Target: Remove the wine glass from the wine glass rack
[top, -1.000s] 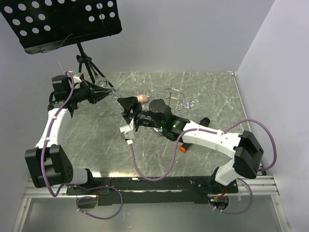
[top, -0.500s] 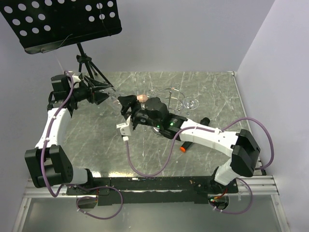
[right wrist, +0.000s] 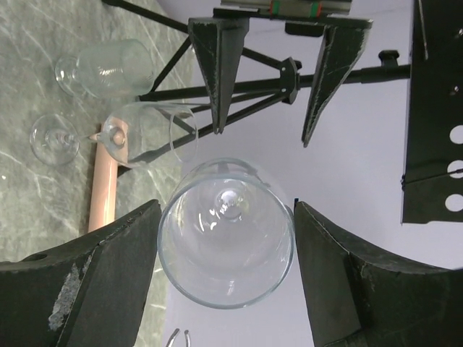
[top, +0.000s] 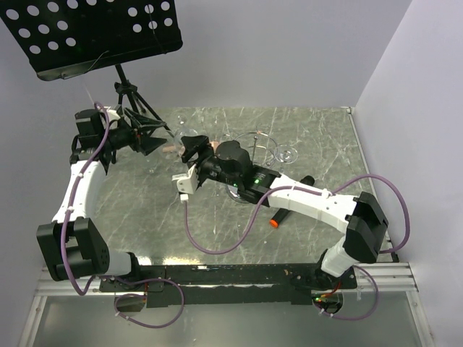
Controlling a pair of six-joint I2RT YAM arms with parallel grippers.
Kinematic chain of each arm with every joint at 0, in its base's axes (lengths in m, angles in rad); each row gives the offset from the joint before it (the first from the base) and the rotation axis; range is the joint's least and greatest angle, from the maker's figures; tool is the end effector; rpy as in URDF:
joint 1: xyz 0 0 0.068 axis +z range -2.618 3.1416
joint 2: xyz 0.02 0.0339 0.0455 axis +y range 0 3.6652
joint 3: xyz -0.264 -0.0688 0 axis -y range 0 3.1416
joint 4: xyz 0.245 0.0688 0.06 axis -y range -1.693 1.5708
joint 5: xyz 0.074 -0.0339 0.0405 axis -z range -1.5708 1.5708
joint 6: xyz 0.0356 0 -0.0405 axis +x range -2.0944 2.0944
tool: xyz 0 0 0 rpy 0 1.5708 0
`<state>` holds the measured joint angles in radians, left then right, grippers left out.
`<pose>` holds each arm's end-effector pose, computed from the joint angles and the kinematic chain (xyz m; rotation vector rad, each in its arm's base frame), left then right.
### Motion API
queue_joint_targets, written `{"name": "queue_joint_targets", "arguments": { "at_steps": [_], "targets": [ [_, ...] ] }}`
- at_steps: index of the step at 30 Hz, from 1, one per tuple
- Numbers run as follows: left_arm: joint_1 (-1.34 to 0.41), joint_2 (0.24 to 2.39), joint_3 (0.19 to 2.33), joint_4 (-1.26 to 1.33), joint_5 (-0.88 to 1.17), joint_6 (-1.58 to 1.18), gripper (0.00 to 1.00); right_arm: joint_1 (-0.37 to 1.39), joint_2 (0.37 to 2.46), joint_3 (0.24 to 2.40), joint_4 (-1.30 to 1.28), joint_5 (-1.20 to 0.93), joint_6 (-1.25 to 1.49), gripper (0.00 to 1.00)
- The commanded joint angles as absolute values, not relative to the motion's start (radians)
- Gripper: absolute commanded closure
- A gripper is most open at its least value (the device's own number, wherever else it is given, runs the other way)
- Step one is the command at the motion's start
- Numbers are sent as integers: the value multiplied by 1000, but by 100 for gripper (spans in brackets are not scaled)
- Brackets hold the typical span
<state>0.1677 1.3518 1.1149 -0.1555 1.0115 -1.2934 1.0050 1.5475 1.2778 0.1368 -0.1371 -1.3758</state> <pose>0.3015 0.0204 0.3365 -0.7977 2.0205 -1.6807 0.1965 0.3186 0.3555 -1.6182 0.5370 -0.1597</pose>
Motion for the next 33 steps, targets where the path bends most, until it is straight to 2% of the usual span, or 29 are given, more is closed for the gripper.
{"name": "queue_joint_targets", "arguments": {
  "at_steps": [1, 11, 20, 33],
  "targets": [
    [172, 1330, 1164, -127, 1002, -1272, 31, 991, 1551, 1377, 192, -109, -1370, 60],
    [215, 1296, 1173, -132, 1015, -1253, 32, 943, 1592, 1541, -44, -112, -1200, 66],
    [253, 1261, 1189, -161, 1017, -1201, 32, 914, 1650, 1652, -199, -120, -1071, 68],
    [287, 1235, 1160, -166, 1011, -1192, 31, 867, 1833, 1971, -524, -169, -839, 70]
  ]
}}
